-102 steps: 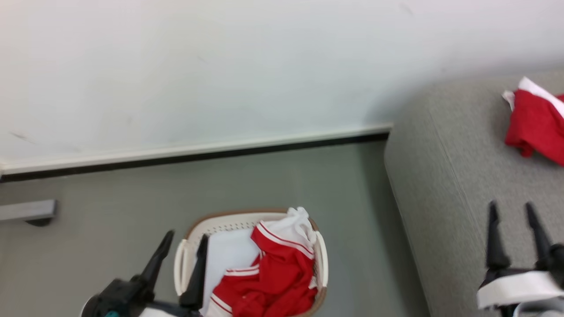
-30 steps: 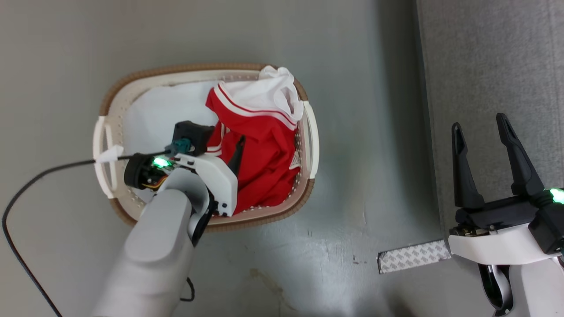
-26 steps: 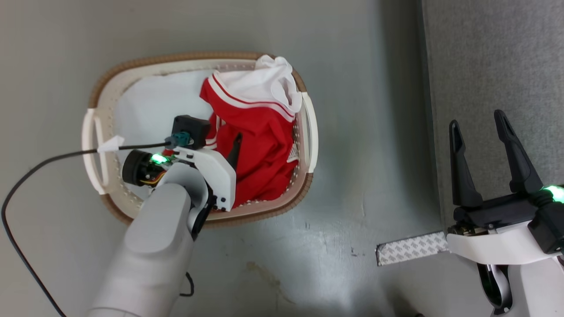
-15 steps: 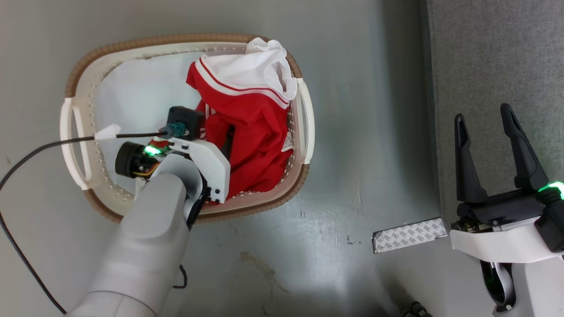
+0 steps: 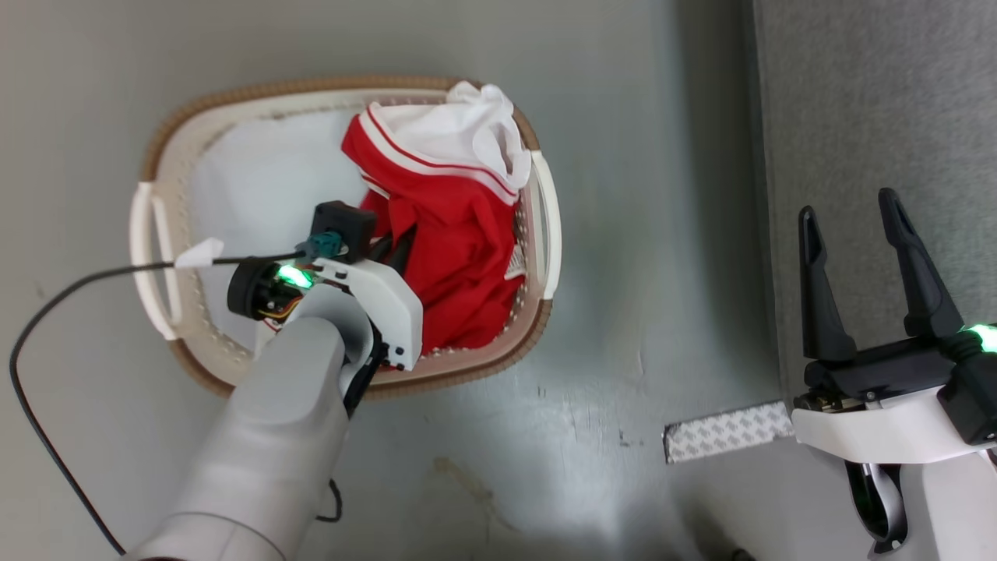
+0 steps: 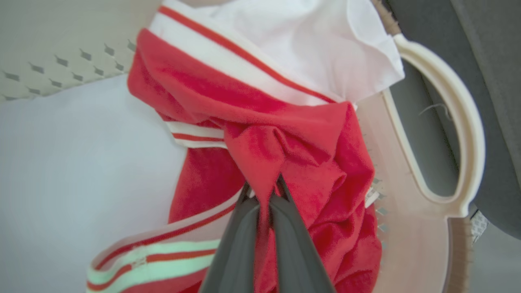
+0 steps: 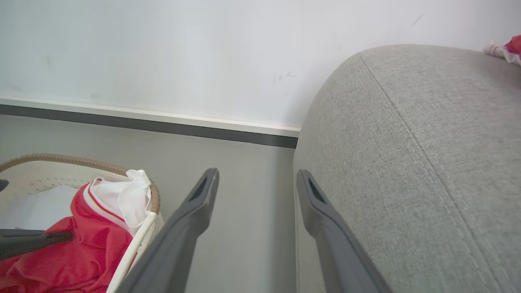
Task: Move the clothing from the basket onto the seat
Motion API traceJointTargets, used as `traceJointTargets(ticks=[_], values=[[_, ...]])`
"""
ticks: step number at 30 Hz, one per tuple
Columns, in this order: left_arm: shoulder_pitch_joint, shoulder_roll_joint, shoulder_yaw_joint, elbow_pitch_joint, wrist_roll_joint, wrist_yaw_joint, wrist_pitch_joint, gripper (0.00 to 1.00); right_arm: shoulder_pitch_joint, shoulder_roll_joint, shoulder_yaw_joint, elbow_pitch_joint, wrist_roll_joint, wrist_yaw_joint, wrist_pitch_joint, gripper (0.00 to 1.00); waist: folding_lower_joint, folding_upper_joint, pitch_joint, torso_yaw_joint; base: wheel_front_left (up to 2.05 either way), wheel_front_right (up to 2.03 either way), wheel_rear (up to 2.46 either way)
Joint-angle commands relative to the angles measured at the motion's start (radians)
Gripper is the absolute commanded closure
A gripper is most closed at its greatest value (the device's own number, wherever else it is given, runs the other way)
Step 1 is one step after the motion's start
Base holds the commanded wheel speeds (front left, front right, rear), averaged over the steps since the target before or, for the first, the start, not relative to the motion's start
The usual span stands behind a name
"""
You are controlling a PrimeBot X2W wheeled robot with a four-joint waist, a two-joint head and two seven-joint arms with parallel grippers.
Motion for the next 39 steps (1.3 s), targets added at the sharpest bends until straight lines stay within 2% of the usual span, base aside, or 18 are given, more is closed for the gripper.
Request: traceJointTargets(ticks=[1,6,12,17,23,29,35,39], values=[[0.011,0.004,-0.01,-0.011,-0.031,-0.003,-0.013,1.0,-0.008,-0.001,0.004,0.008,0.0,-0.003,-0.003,0.0,0.0,0.0,-0.04,0.011,0.0,0.0,0.0],[0.079,0.009,-0.062,-0.088,-0.149,-0.003,-0.05,1.0,0.002,-0.002,0.001,0.038,0.003,-0.003,-0.003,0.0,0.0,0.0,-0.161,0.036,0.0,0.0,0.0],[0.194,0.07,-0.1,-0.237,-0.283,-0.003,-0.069,1.0,0.047,-0.002,0.003,0.093,0.011,-0.003,-0.003,0.0,0.0,0.0,-0.354,0.078,0.0,0.0,0.0],[0.292,0.119,-0.091,-0.384,-0.335,-0.003,-0.074,1.0,0.091,-0.002,0.008,0.14,0.013,-0.003,-0.003,0.0,0.0,0.0,-0.515,0.118,0.0,0.0,0.0],[0.407,0.159,-0.087,-0.619,-0.344,0.055,-0.036,1.0,0.138,-0.002,0.031,0.177,0.02,-0.003,-0.003,0.0,0.0,0.0,-0.67,0.149,0.0,0.0,0.0],[0.508,0.204,-0.094,-0.862,-0.337,0.123,0.04,1.0,0.167,-0.002,0.068,0.186,0.012,-0.003,-0.003,0.0,0.0,0.0,-0.765,0.161,0.0,0.0,0.0],[0.601,0.265,-0.098,-1.132,-0.323,0.201,0.146,1.0,0.148,-0.002,0.185,0.19,-0.011,-0.003,-0.003,0.0,0.0,0.0,-0.836,0.159,0.0,0.0,0.0],[0.634,0.29,-0.098,-1.247,-0.318,0.238,0.197,1.0,0.112,-0.006,0.315,0.196,0.002,-0.003,-0.003,0.0,0.0,0.0,-0.857,0.158,0.0,0.0,0.0]])
